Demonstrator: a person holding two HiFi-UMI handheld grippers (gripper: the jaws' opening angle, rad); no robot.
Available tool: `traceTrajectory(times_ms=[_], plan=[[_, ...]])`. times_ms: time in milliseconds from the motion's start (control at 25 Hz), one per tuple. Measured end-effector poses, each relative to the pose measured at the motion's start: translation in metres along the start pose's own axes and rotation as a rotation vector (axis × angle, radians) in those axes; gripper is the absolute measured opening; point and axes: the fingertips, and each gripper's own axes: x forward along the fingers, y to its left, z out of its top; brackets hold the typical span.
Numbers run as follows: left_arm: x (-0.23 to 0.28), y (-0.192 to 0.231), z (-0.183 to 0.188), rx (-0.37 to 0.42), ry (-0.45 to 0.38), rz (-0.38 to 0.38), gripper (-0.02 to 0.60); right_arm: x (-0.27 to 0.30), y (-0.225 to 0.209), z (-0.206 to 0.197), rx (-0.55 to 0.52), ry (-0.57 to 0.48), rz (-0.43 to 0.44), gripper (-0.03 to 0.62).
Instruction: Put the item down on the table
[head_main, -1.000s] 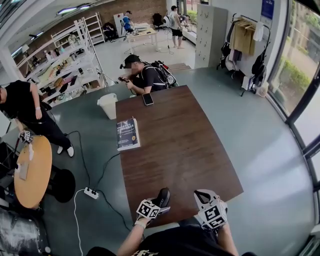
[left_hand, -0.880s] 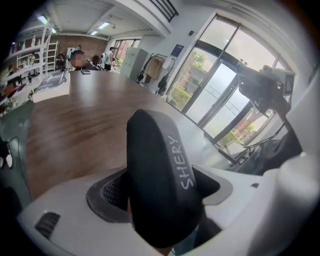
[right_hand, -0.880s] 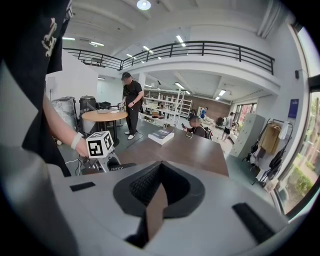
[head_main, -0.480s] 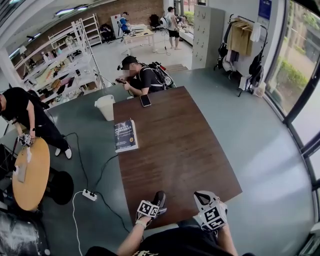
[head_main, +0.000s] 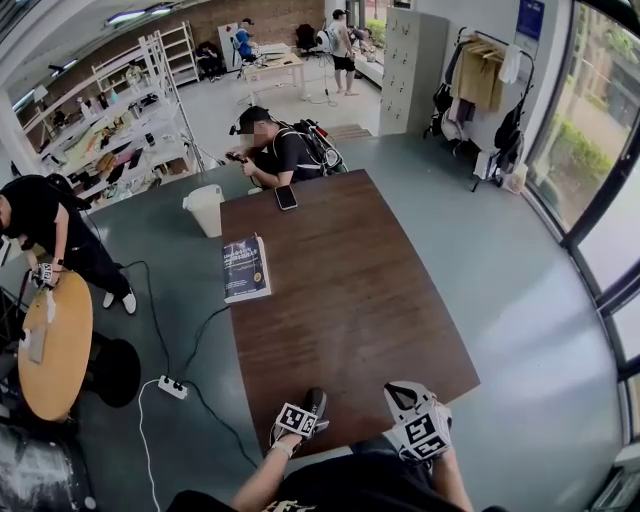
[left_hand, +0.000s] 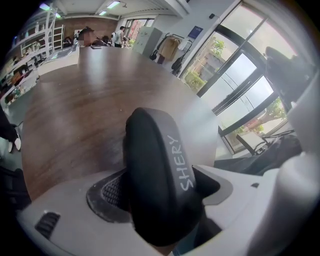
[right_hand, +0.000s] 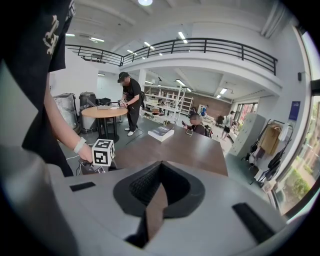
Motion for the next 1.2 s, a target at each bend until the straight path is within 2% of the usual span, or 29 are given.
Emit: traceTrajectory(times_ms=[640, 1040, 1200], plan=[[0.005, 0.002, 0.001, 0.012, 0.005, 0.045, 0.374, 0.01, 0.005, 0.0, -0.025, 0.03, 0.022, -0.012], [0.005, -0.001, -0.002, 0.043, 0.007, 0.092, 0.374, 0.003, 0.007, -0.003, -0.028, 0.031, 0.014, -0.012], [0.006, 0.0, 0.001, 0.078, -0.004, 0.122, 0.376, -0.002, 0.006, -0.005, -0.029, 0.025, 0.011, -0.012]])
